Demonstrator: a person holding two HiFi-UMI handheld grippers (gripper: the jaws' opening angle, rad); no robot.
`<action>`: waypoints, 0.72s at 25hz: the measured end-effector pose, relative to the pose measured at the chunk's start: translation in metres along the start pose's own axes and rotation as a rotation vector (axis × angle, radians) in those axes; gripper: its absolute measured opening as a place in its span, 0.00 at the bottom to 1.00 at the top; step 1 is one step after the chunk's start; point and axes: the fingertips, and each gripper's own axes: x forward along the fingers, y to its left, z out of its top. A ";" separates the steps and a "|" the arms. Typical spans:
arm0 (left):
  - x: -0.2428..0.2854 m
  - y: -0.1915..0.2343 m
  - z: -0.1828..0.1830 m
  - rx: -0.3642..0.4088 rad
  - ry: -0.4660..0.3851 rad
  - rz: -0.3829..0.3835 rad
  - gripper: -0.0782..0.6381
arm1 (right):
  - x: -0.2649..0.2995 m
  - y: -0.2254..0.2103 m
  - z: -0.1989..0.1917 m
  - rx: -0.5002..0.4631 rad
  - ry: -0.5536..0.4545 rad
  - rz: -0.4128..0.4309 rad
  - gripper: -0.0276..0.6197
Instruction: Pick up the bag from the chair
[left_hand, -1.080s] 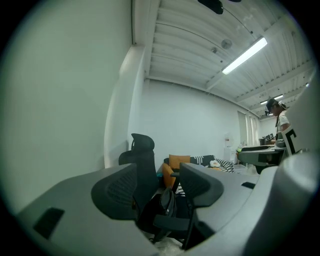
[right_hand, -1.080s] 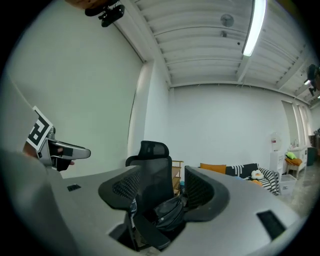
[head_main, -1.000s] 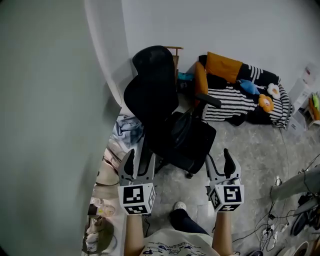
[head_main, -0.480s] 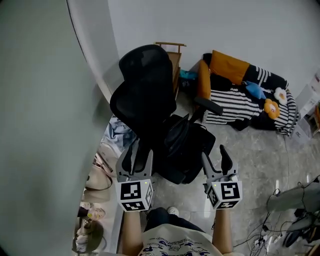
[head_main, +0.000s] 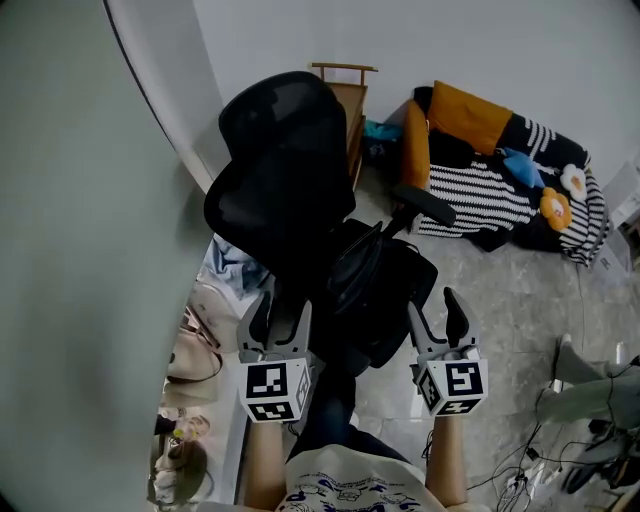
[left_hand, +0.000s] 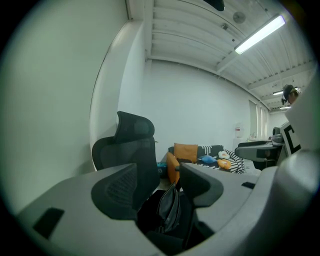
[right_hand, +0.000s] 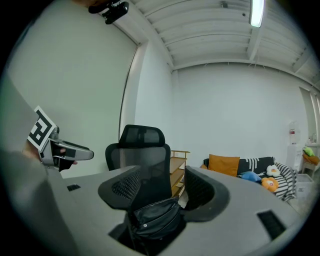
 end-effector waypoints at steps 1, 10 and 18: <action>0.009 0.000 -0.002 0.000 0.008 -0.002 0.48 | 0.007 -0.004 -0.002 0.001 0.005 -0.001 0.47; 0.109 0.012 -0.009 -0.013 0.071 -0.037 0.48 | 0.101 -0.036 -0.015 0.013 0.055 -0.006 0.47; 0.193 0.025 -0.011 -0.021 0.144 -0.068 0.48 | 0.184 -0.054 -0.021 0.020 0.114 0.020 0.48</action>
